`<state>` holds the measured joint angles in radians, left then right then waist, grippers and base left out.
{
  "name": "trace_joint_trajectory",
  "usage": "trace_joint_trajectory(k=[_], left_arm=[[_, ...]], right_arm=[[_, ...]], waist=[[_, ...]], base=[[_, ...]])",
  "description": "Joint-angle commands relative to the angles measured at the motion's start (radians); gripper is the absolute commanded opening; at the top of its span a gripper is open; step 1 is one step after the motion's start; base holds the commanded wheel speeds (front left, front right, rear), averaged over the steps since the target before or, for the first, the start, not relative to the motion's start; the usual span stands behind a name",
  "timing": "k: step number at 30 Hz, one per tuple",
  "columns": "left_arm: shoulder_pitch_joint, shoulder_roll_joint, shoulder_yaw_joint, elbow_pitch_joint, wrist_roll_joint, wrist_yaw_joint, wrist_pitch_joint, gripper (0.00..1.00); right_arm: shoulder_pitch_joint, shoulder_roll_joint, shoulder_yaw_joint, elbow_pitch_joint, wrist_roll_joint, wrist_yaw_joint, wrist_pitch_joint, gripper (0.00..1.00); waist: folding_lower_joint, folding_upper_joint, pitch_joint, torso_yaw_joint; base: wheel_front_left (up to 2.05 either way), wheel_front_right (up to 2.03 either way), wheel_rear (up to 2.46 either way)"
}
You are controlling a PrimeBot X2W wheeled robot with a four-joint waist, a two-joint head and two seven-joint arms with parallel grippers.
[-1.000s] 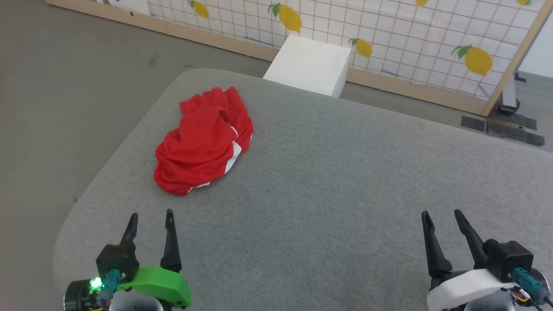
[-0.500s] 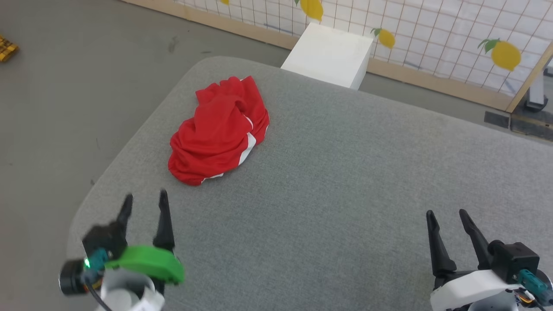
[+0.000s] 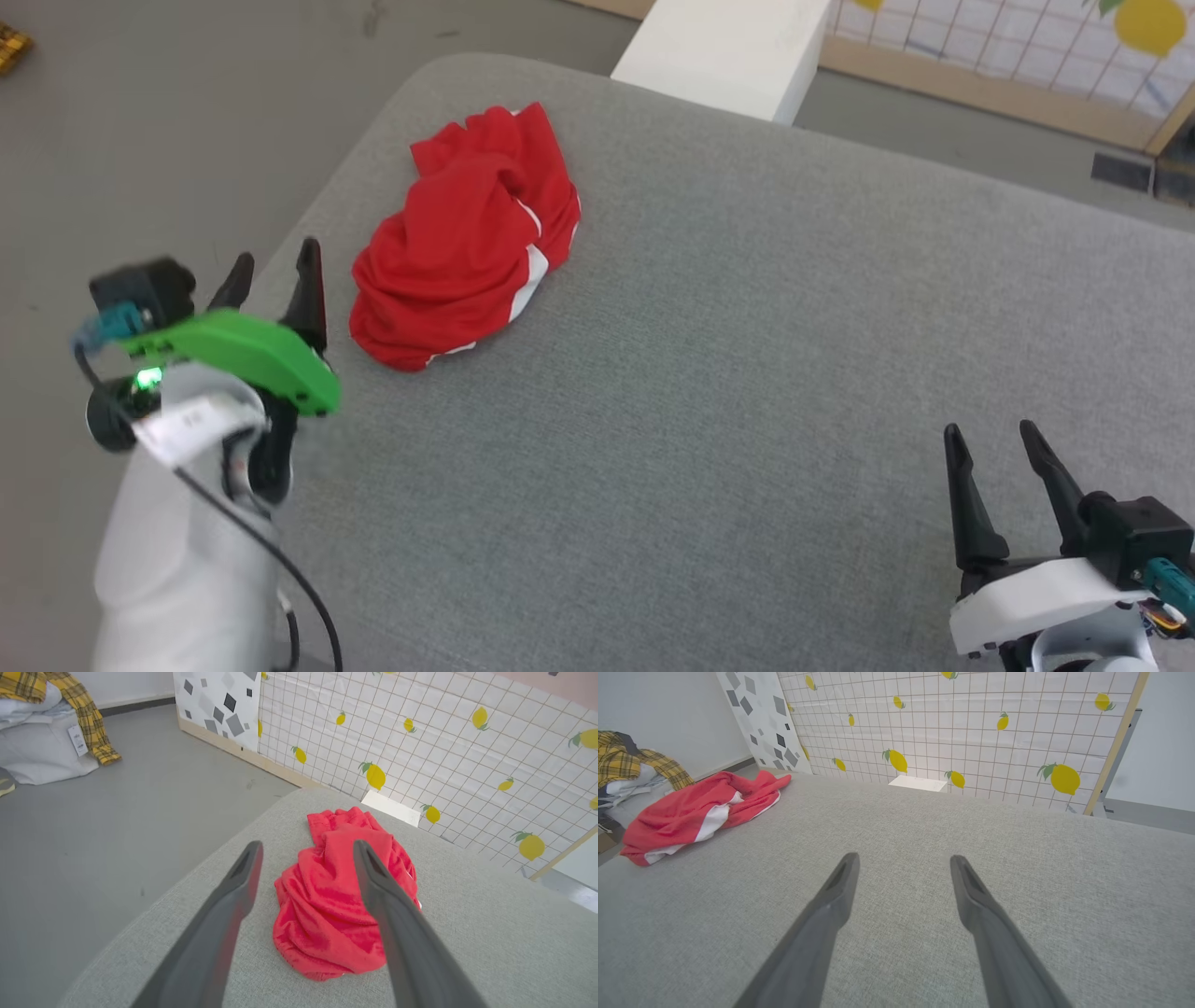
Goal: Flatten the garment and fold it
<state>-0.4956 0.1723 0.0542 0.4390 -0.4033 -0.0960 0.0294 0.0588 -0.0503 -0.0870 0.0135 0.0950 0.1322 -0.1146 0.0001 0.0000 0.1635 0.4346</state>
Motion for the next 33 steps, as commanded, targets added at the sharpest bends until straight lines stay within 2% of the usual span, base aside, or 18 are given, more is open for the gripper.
trace_joint_trajectory(k=[1, 11, 15, 20, 25, 31, 32, 33], left_arm=[[-0.058, 0.015, 0.002, 0.040, -0.029, -0.009, 0.033, 1.00], [-0.300, 0.078, -0.002, 0.297, -0.151, -0.015, 0.342, 1.00], [-0.361, 0.082, -0.009, 0.369, -0.185, 0.003, 0.465, 1.00], [-0.372, 0.066, -0.031, 0.428, -0.192, 0.047, 0.601, 1.00], [-0.345, 0.046, -0.062, 0.463, -0.185, 0.071, 0.683, 1.00], [-0.310, 0.019, -0.083, 0.475, -0.183, 0.070, 0.684, 1.00], [-0.309, 0.017, -0.081, 0.468, -0.185, 0.065, 0.659, 0.00], [-0.308, 0.016, -0.078, 0.463, -0.186, 0.060, 0.640, 0.00]], right_arm=[[-0.018, 0.000, -0.004, -0.013, -0.009, -0.001, 0.005, 1.00], [-0.025, 0.000, -0.039, -0.093, -0.037, -0.001, 0.041, 1.00], [-0.026, 0.000, -0.053, -0.123, -0.045, -0.002, 0.047, 1.00], [-0.028, 0.000, -0.061, -0.145, -0.052, -0.002, 0.059, 1.00], [-0.027, 0.000, -0.069, -0.158, -0.057, -0.002, 0.066, 1.00], [-0.029, 0.000, -0.070, -0.167, -0.065, -0.002, 0.078, 1.00], [-0.029, 0.000, -0.070, -0.168, -0.066, -0.002, 0.079, 1.00], [-0.029, 0.000, -0.069, -0.168, -0.066, -0.002, 0.080, 1.00]], waist=[[-0.0001, 0.0000, 0.048, -0.026], [-0.0001, 0.0000, 0.182, -0.071], [-0.0001, 0.0000, 0.228, -0.069], [-0.0001, 0.0000, 0.254, -0.068], [-0.0001, 0.0000, 0.265, -0.061], [-0.0001, 0.0000, 0.267, -0.050], [-0.0001, 0.0000, 0.265, -0.047], [-0.0001, 0.0000, 0.263, -0.045]], base=[[0.00, 0.00, 0.00], [0.00, 0.00, 0.00], [0.00, 0.00, 0.00], [0.00, 0.00, 0.00], [0.00, 0.00, 0.00], [0.00, 0.00, 0.00], [0.00, 0.00, 0.00], [0.00, 0.00, 0.00]])
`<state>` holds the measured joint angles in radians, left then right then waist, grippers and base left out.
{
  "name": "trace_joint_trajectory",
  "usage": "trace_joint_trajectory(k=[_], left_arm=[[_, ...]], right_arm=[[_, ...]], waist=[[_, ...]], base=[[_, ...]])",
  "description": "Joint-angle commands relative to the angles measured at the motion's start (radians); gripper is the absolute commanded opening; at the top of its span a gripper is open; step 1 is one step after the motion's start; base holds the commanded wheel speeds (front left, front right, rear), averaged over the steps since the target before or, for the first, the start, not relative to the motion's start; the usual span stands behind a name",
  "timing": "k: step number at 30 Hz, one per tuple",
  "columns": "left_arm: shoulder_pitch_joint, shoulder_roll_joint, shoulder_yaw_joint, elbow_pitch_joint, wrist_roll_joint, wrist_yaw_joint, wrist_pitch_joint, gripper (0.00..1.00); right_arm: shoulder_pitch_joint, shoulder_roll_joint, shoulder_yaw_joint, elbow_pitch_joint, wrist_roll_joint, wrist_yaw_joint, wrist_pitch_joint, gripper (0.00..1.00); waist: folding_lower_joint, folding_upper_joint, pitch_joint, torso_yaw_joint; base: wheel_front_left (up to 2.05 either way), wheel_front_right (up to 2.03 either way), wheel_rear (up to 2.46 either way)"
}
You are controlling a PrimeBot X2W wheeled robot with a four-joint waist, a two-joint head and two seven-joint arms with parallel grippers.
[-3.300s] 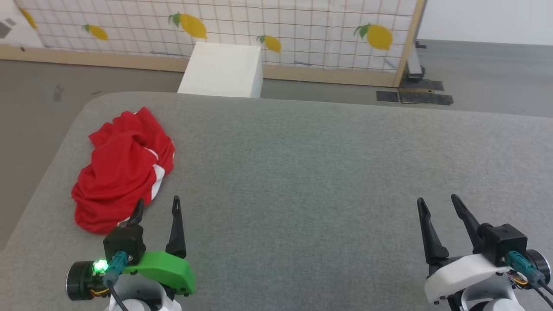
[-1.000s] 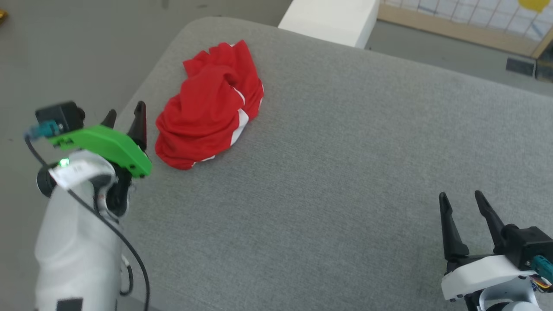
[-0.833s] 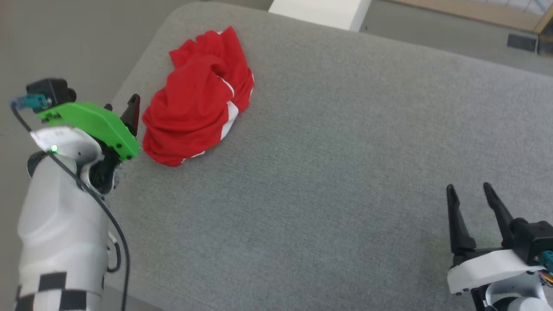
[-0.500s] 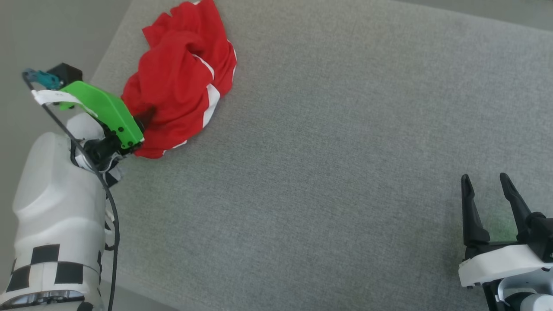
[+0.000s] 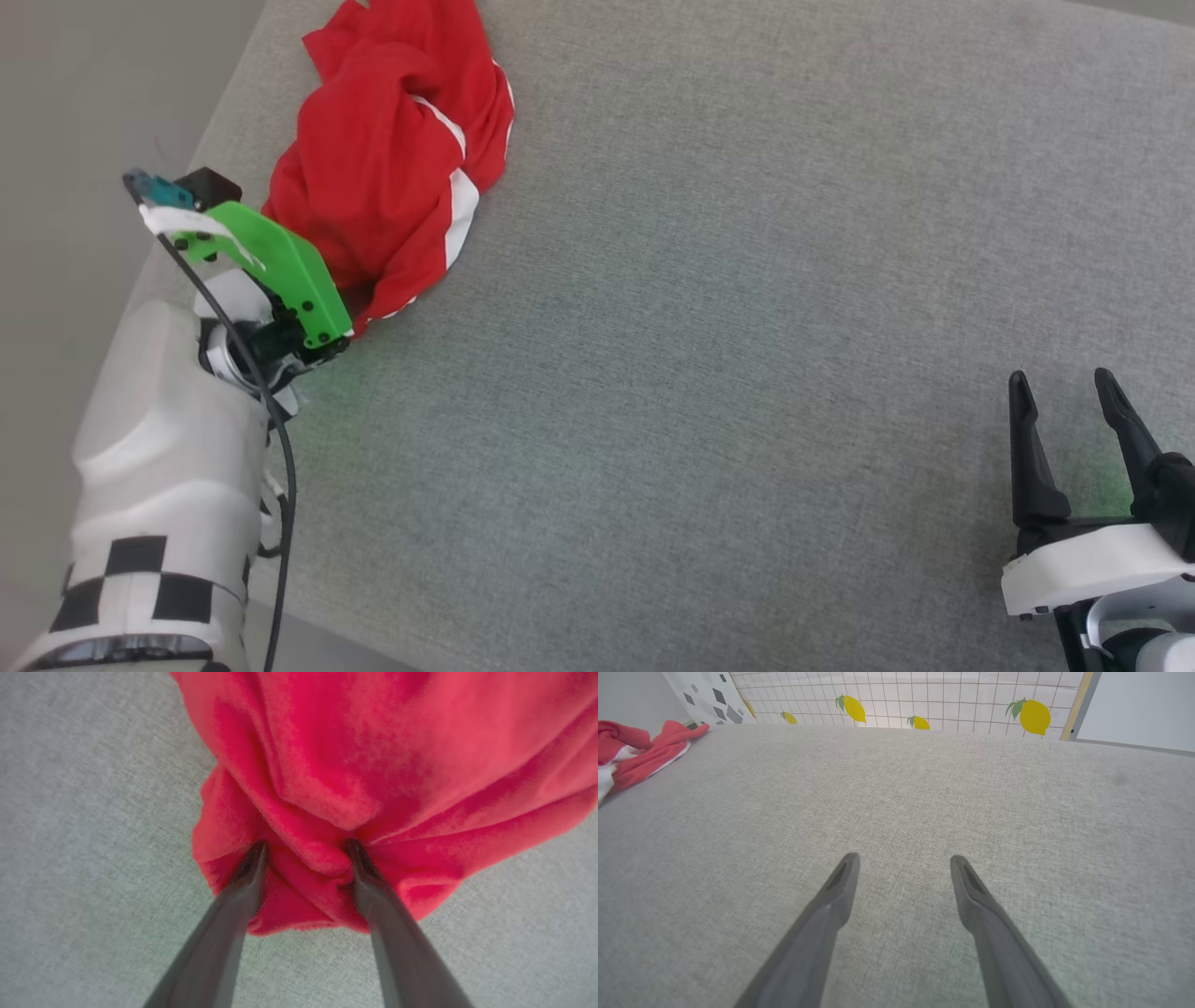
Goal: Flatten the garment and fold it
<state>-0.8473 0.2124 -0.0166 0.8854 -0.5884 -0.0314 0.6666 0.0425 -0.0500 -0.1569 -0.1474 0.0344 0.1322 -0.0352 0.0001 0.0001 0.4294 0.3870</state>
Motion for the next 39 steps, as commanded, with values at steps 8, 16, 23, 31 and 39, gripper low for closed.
trace_joint_trajectory(k=[8, 16, 23, 31, 39], left_arm=[[0.010, 0.003, 0.023, -0.077, 0.004, -0.063, -0.318, 0.00], [-0.144, 0.083, 0.016, -0.146, 0.087, -0.072, -0.633, 0.00], [-0.279, 0.102, -0.033, -0.196, 0.086, -0.090, -0.628, 0.00], [-0.374, 0.072, -0.119, -0.265, 0.021, -0.098, -0.557, 0.00], [-0.351, -0.006, -0.262, -0.395, -0.147, -0.099, -0.496, 0.00]], right_arm=[[-0.002, 0.000, 0.014, 0.023, 0.015, -0.002, -0.013, 1.00], [0.012, 0.000, 0.050, 0.148, 0.089, -0.002, -0.090, 1.00], [0.029, 0.000, 0.071, 0.234, 0.139, -0.002, -0.146, 1.00], [0.028, 0.000, 0.077, 0.305, 0.163, -0.002, -0.186, 1.00], [0.033, 0.000, 0.071, 0.339, 0.163, -0.002, -0.202, 1.00]], waist=[[-0.0001, -0.0001, -0.059, 0.020], [-0.0001, -0.0001, -0.208, -0.012], [-0.0001, -0.0001, -0.303, -0.065], [-0.0001, -0.0001, -0.376, -0.150], [-0.0001, -0.0001, -0.400, -0.248]], base=[[0.00, 0.00, 0.00], [0.00, 0.00, 0.00], [0.00, 0.00, 0.00], [0.00, 0.00, 0.00], [0.00, 0.00, 0.00]])
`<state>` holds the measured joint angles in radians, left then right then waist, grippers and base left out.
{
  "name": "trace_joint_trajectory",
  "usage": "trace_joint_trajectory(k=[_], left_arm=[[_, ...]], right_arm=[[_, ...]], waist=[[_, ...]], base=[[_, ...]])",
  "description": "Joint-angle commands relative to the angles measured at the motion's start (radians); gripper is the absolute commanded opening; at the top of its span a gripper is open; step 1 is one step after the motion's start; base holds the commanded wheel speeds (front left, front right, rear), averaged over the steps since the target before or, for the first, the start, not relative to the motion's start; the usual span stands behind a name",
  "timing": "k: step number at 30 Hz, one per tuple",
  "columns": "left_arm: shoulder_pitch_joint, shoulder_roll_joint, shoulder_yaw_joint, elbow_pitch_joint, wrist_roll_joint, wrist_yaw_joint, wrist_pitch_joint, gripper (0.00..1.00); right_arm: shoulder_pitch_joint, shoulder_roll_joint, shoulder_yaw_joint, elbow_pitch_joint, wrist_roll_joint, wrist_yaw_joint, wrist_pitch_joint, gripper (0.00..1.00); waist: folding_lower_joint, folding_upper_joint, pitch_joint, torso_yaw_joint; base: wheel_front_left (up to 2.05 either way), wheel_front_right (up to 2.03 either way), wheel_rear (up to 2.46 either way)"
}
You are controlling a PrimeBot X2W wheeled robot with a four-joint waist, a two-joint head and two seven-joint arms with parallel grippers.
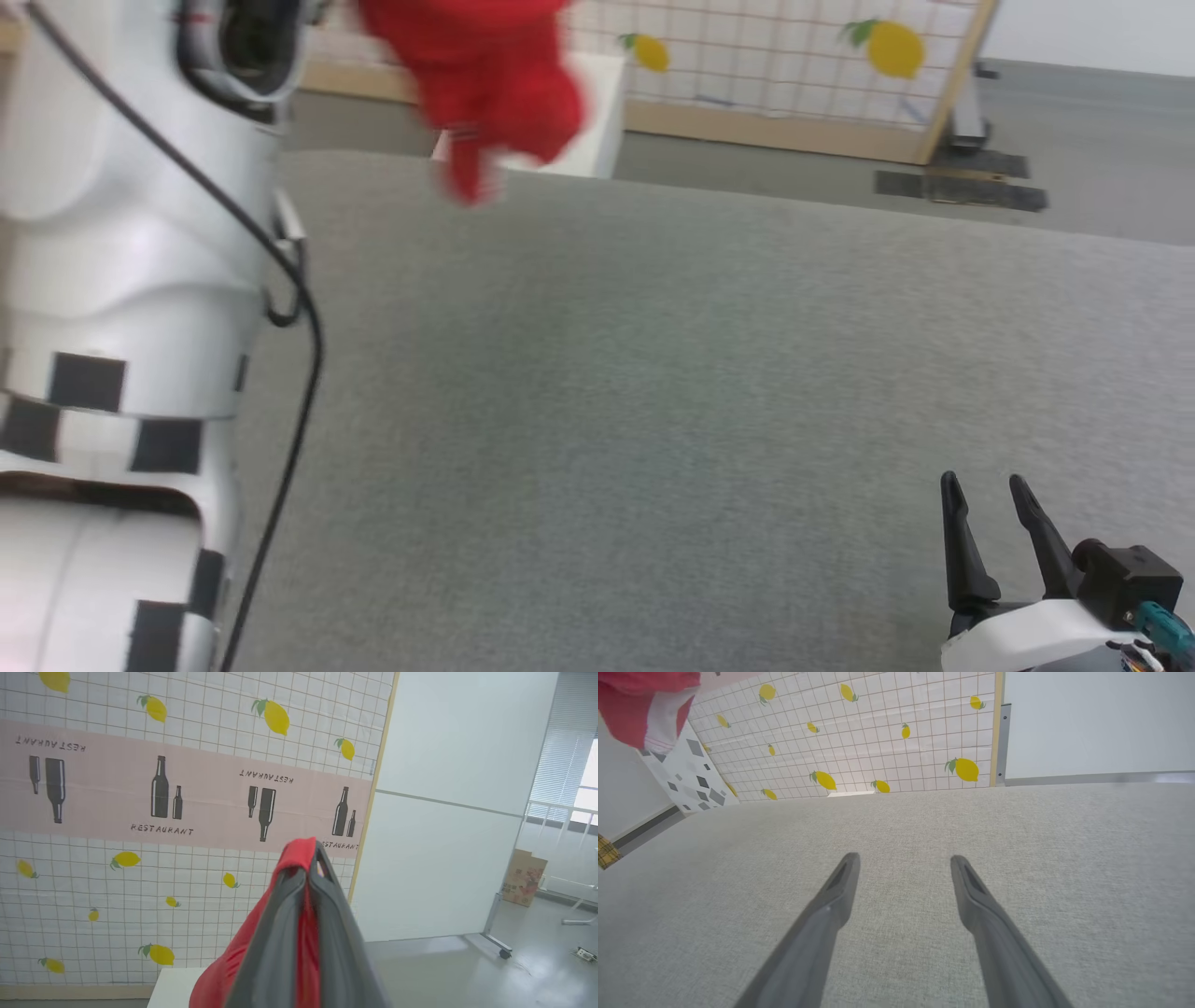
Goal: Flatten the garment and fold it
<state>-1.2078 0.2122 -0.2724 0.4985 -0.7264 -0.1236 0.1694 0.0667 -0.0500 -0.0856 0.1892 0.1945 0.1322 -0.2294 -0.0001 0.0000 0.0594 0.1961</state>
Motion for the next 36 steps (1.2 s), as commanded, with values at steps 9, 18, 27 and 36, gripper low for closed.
trace_joint_trajectory(k=[9, 18, 27, 36], left_arm=[[0.157, -0.070, -0.178, -0.054, -0.098, -0.007, 0.034, 0.00], [0.441, -0.139, -0.328, 0.060, -0.189, -0.007, -0.003, 0.00], [0.605, -0.148, -0.510, 0.260, -0.123, 0.006, 0.088, 0.00], [0.612, -0.157, -0.462, 0.276, -0.212, 0.007, 0.077, 1.00]], right_arm=[[0.014, 0.000, -0.016, 0.004, 0.005, -0.002, -0.014, 1.00], [0.005, 0.000, -0.022, 0.005, 0.004, -0.002, -0.020, 1.00], [-0.004, 0.000, -0.017, 0.009, 0.004, -0.002, -0.024, 1.00], [0.012, 0.000, -0.009, 0.021, 0.005, -0.002, -0.025, 1.00]], waist=[[0.0001, 0.0000, -0.002, -0.156], [0.0001, 0.0000, 0.041, -0.217], [0.0001, 0.0000, 0.052, -0.212], [0.0001, 0.0000, 0.019, -0.161]], base=[[0.00, 0.00, 0.00], [0.00, 0.00, 0.00], [0.00, 0.00, 0.00], [0.00, 0.00, 0.00]])
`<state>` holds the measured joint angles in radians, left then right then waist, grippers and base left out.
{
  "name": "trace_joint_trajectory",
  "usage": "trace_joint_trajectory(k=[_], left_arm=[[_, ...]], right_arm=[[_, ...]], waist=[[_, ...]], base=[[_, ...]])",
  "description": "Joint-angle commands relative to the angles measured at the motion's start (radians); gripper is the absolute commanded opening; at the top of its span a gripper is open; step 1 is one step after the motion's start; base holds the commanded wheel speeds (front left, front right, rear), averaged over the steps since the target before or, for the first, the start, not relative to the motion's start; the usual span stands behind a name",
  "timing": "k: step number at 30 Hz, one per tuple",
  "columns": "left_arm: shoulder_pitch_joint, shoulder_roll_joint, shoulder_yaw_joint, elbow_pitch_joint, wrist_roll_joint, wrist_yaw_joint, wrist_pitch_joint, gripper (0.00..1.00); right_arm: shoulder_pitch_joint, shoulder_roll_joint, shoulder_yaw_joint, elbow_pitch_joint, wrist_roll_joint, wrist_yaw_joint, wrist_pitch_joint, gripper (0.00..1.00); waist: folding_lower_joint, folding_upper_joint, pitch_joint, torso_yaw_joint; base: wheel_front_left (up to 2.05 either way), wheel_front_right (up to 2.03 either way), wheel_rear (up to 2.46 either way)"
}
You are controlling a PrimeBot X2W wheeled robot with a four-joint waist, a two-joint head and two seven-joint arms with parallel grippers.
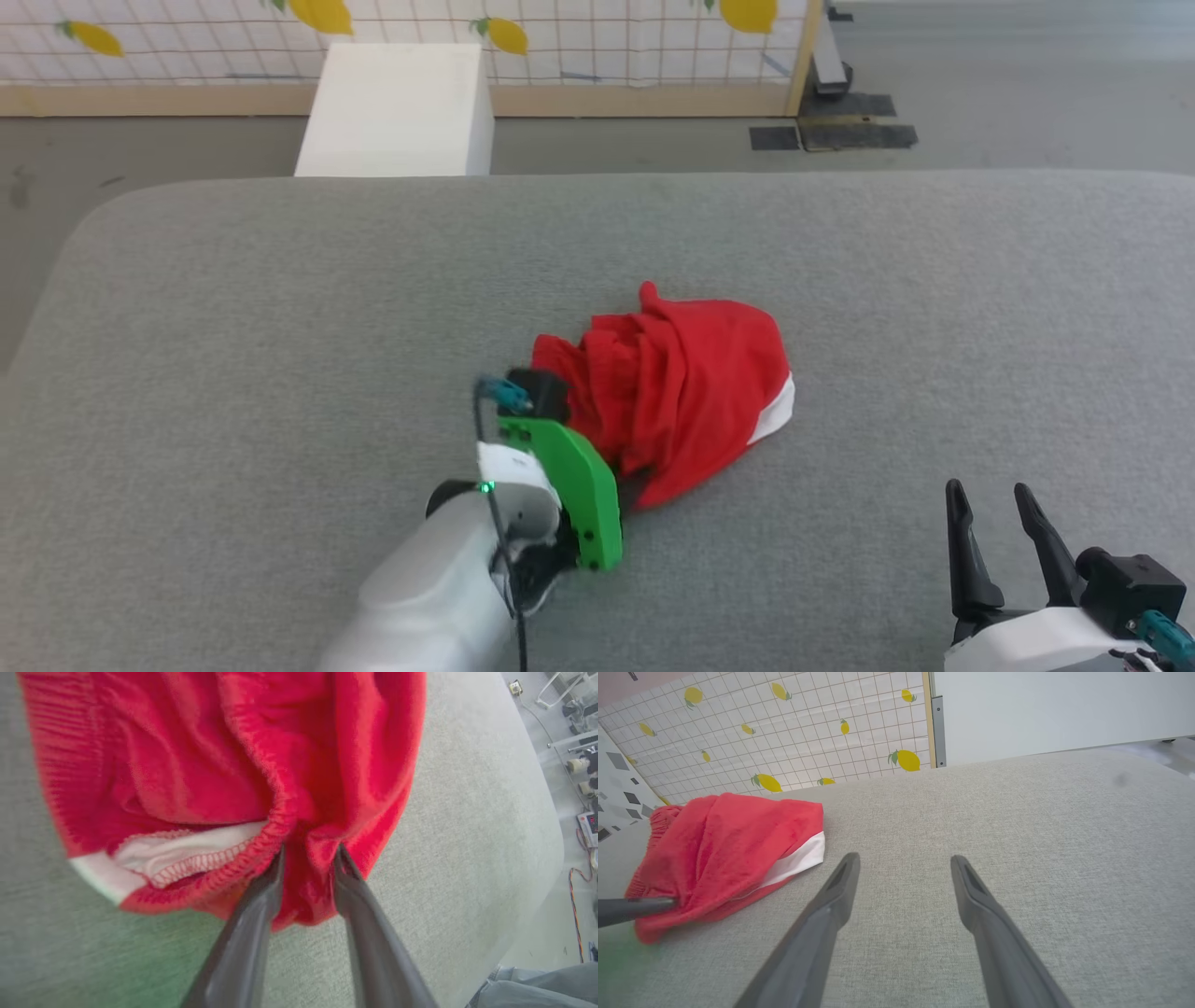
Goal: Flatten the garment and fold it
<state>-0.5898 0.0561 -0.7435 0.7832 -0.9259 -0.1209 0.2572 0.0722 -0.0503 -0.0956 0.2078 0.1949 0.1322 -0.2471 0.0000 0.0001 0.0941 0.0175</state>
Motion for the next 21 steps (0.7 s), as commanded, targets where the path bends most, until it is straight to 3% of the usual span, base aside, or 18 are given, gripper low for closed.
trace_joint_trajectory(k=[1, 5, 11, 15, 18, 21], left_arm=[[-0.011, -0.001, 0.026, -0.020, -0.027, 0.004, -0.025, 1.00], [-0.021, 0.013, 0.112, -0.085, -0.087, 0.001, -0.105, 1.00], [0.031, 0.105, 0.223, -0.200, -0.068, 0.010, -0.350, 1.00], [0.107, 0.187, 0.277, -0.278, 0.026, 0.064, -0.500, 1.00], [0.184, 0.237, 0.346, -0.387, 0.148, 0.127, -0.518, 1.00], [0.288, 0.242, 0.434, -0.517, 0.275, 0.180, -0.518, 1.00]], right_arm=[[0.009, 0.000, 0.002, 0.003, 0.005, -0.002, -0.008, 1.00], [0.019, 0.000, 0.005, 0.008, 0.010, -0.002, -0.007, 1.00], [0.018, 0.000, 0.009, 0.005, 0.021, -0.002, 0.000, 1.00], [-0.002, 0.000, 0.009, -0.008, 0.025, -0.002, 0.024, 1.00], [-0.030, 0.000, 0.007, -0.014, 0.017, -0.002, 0.069, 1.00], [-0.081, 0.000, 0.003, -0.009, 0.002, -0.002, 0.149, 1.00]], waist=[[0.0000, -0.0001, -0.021, 0.024], [0.0000, -0.0001, -0.050, 0.052], [0.0000, -0.0001, -0.077, 0.079], [0.0000, -0.0001, -0.076, 0.087], [0.0000, -0.0001, -0.065, 0.092], [0.0000, -0.0001, -0.045, 0.094]], base=[[0.00, 0.00, 0.00], [0.00, 0.00, 0.00], [0.00, 0.00, 0.00], [0.00, 0.00, 0.00], [0.00, 0.00, 0.00], [0.00, 0.00, 0.00]])
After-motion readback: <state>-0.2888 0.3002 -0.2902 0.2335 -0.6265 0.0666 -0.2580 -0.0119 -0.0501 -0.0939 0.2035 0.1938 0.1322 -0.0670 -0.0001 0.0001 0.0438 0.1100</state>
